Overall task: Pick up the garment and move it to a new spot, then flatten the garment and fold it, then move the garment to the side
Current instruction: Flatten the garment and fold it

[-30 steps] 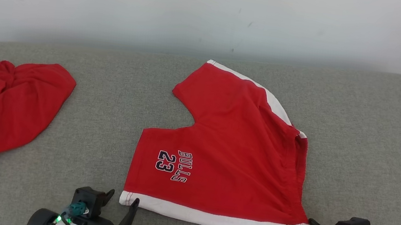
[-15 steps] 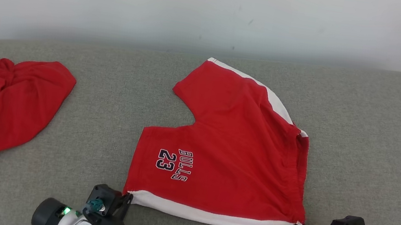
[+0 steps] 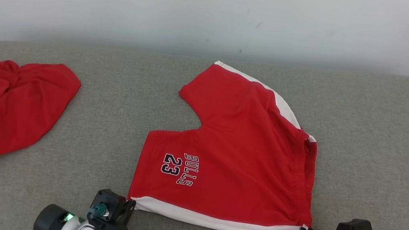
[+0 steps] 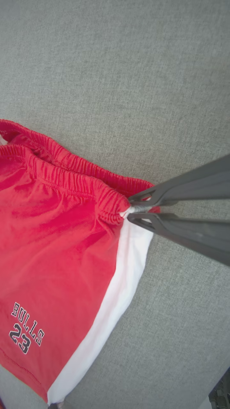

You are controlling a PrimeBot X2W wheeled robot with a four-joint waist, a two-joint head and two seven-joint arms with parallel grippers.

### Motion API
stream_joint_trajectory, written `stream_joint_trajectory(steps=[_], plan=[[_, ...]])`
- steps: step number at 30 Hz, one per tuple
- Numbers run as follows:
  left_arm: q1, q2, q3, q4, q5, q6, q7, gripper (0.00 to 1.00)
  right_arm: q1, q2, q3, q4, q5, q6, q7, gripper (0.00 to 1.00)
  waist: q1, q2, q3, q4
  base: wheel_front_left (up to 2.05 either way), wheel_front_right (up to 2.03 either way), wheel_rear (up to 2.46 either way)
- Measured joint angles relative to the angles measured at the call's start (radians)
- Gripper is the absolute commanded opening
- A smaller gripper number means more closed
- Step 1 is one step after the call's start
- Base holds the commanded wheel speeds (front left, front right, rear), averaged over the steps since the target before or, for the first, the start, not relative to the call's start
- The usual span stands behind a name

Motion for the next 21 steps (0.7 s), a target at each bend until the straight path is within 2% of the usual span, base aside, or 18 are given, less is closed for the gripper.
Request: stream_joint_trajectory(steps=[6, 11, 13, 15, 18, 21], plan=[[0.001, 0.001, 0.014, -0.01, -0.001, 0.0, 0.0, 0.0, -0.008, 0.001, -0.008, -0.002, -0.008, 0.0, 0.013, 0.0, 0.0, 0.0, 0.003, 0.003, 0.0, 0.0, 0.0], [-0.025, 0.026, 0.058, -0.045, -0.022, -0.002, 0.004, 0.0, -0.105, 0.003, -0.025, -0.017, -0.013, 0.001, 0.059, 0.0, 0.0, 0.0, 0.024, -0.004, 0.0, 0.0, 0.0], [-0.062, 0.036, 0.085, -0.062, -0.065, -0.029, 0.017, 0.0, -0.155, 0.003, -0.031, -0.008, 0.002, 0.017, 0.102, 0.0, 0.0, 0.0, 0.036, -0.009, 0.0, 0.0, 0.0], [-0.121, 0.04, 0.086, -0.066, -0.072, -0.067, 0.049, 0.0, -0.224, -0.002, -0.017, 0.016, 0.004, 0.049, 0.171, 0.0, 0.0, 0.0, 0.051, -0.014, 0.0, 0.0, 0.0], [-0.216, 0.039, 0.122, -0.057, -0.143, -0.134, 0.126, 0.0, -0.356, 0.007, -0.017, 0.062, 0.036, 0.098, 0.297, 0.0, 0.0, 0.0, 0.08, -0.022, 0.0, 0.0, 0.0], [-0.378, 0.077, 0.11, -0.008, -0.114, -0.168, 0.233, 0.0, -0.544, 0.036, -0.027, 0.139, 0.048, 0.117, 0.432, 0.0, 0.0001, 0.0001, 0.116, -0.03, 0.0, 0.0, 0.0]])
